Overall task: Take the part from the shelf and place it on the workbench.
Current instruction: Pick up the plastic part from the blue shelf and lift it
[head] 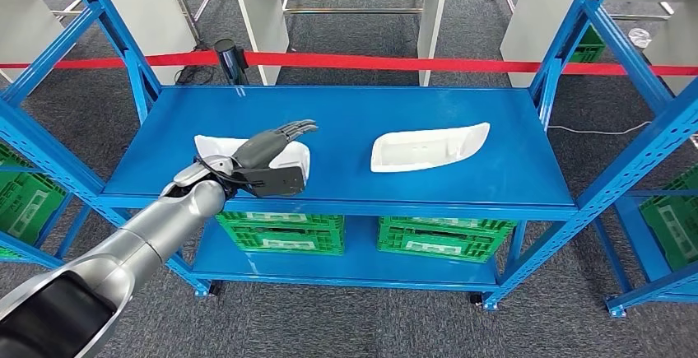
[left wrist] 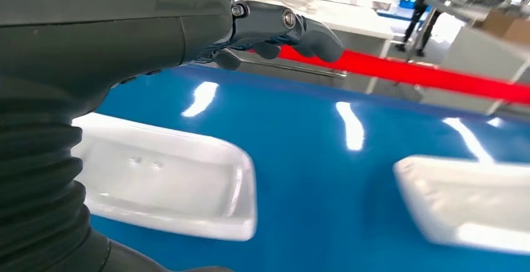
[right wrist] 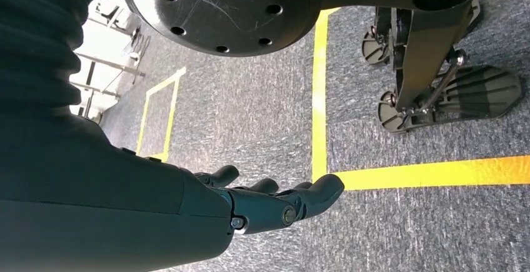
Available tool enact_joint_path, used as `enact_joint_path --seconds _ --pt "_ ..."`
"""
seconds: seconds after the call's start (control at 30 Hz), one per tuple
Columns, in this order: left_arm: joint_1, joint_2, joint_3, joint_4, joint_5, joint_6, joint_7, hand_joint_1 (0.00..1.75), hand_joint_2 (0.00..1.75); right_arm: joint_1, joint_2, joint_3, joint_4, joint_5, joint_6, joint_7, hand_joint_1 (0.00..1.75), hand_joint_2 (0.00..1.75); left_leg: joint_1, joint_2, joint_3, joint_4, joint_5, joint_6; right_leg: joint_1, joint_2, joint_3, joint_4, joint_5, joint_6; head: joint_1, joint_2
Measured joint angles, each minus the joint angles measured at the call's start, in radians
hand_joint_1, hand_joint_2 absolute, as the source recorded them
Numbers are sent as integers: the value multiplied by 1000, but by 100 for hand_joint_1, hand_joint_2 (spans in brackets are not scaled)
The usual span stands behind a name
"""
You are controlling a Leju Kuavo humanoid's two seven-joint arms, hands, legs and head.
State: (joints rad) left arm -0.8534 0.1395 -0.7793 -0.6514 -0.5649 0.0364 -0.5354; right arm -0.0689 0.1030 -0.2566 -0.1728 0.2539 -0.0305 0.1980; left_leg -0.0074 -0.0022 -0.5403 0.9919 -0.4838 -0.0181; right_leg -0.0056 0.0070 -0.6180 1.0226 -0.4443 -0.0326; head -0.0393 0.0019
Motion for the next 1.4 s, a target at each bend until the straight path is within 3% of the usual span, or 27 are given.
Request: enact_joint_path --seconds 0.47,0.83,1.13,1.17,1.27,1.3,1.4 --pt "-25 -6 -91 119 -115 25 27 0 175 0 0 -7 0 7 0 4 0 175 0 0 0 0 0 0 0 0 0 0 0 0 0 0" --pt "-51 -23 -143 205 -202 30 144 0 175 0 0 -12 0 8 0 2 0 175 0 0 0 0 0 0 0 0 0 0 0 0 0 0" --pt "-59 -29 -154 244 -215 30 180 0 175 0 0 -18 0 9 0 1 0 175 0 0 0 0 0 0 0 0 0 0 0 0 0 0" --pt "-60 -29 -155 249 -217 29 189 10 175 0 0 -19 0 9 0 1 0 175 0 0 0 0 0 0 0 0 0 0 0 0 0 0" --pt "-61 -28 -156 263 -225 29 209 140 175 0 0 -20 0 13 0 1 0 175 0 0 0 0 0 0 0 0 0 0 0 0 0 0" --pt "-61 -28 -156 267 -226 29 213 173 175 0 0 -20 0 14 0 1 0 175 0 0 0 0 0 0 0 0 0 0 0 0 0 0" --pt "-61 -27 -156 277 -227 33 219 175 175 0 0 -20 0 16 0 1 0 175 0 0 0 0 0 0 0 0 0 0 0 0 0 0"
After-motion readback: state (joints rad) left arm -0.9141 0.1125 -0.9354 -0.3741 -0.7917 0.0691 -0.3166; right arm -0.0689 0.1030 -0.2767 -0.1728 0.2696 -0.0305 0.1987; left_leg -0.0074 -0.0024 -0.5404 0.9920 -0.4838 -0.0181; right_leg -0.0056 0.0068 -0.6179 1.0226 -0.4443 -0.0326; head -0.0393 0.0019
